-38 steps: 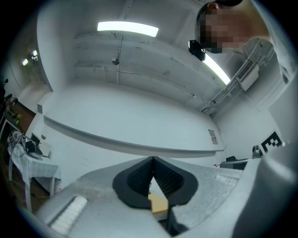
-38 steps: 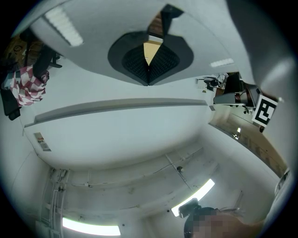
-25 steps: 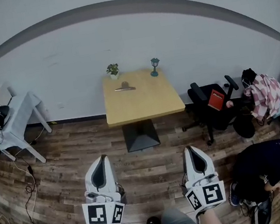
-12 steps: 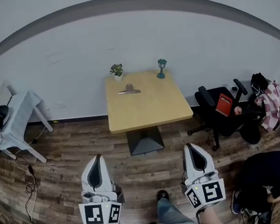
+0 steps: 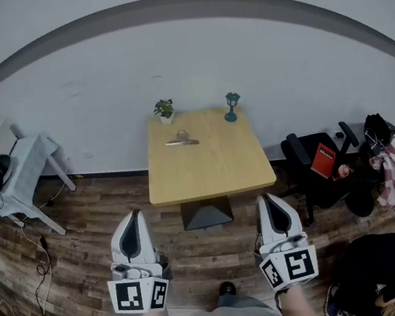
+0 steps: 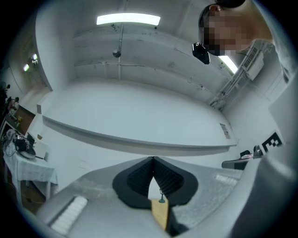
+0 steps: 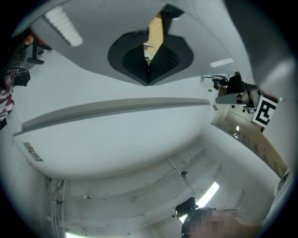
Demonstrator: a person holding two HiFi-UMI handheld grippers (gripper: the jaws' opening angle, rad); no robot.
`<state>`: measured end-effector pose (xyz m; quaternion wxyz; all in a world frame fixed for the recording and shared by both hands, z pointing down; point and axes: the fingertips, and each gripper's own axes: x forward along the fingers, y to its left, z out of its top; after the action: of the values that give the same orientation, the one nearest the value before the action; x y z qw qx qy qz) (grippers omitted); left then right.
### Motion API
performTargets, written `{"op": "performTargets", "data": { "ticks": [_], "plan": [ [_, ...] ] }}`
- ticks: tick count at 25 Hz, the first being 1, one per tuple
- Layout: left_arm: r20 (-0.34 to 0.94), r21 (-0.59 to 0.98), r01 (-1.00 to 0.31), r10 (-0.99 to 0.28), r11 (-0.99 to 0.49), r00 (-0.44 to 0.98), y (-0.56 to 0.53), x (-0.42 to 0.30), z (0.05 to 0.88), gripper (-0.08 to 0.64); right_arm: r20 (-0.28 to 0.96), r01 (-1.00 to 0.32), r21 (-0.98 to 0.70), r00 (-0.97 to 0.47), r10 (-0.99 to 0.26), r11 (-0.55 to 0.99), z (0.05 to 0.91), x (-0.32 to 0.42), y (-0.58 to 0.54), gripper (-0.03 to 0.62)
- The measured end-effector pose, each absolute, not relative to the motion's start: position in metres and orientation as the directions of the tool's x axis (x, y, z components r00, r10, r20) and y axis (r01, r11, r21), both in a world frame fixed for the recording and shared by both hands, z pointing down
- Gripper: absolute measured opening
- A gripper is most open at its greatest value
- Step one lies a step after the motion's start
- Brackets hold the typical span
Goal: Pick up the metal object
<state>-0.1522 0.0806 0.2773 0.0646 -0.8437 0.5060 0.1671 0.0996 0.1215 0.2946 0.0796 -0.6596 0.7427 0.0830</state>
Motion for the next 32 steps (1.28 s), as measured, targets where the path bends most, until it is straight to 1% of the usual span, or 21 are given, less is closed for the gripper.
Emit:
{"op": "performTargets", "data": {
  "ticks": [6,15,24,32],
  "plan": [
    [-0.343,0.027,-0.873,-0.825,-0.487,0.449,0.048,-0.113,0.273,0.002,-0.235,-0.993,-0.001,-0.116,-0.965,0.119,0.297,0.135,0.087,0.002],
    [-0.330,0.012,-0.873,-0.827,-0.487,0.456,0.016,-0.072,0.279,0.002,-0.218,-0.989,-0.016,-0.143,-0.965,0.150,0.310,0.166,0.048,0.002],
    [-0.309,0.051,-0.890,-0.854,-0.454,0.418,-0.011,-0.077,0.291,0.002,-0.199,-0.982,-0.009,-0.185,-0.962,0.191,0.316,0.162,0.016,0.002],
    [-0.307,0.055,-0.877,-0.844,-0.477,0.439,-0.058,-0.065,0.295,0.002,-0.190,-0.984,0.007,-0.174,-0.966,0.175,0.316,0.167,-0.026,0.002]
  ]
}}
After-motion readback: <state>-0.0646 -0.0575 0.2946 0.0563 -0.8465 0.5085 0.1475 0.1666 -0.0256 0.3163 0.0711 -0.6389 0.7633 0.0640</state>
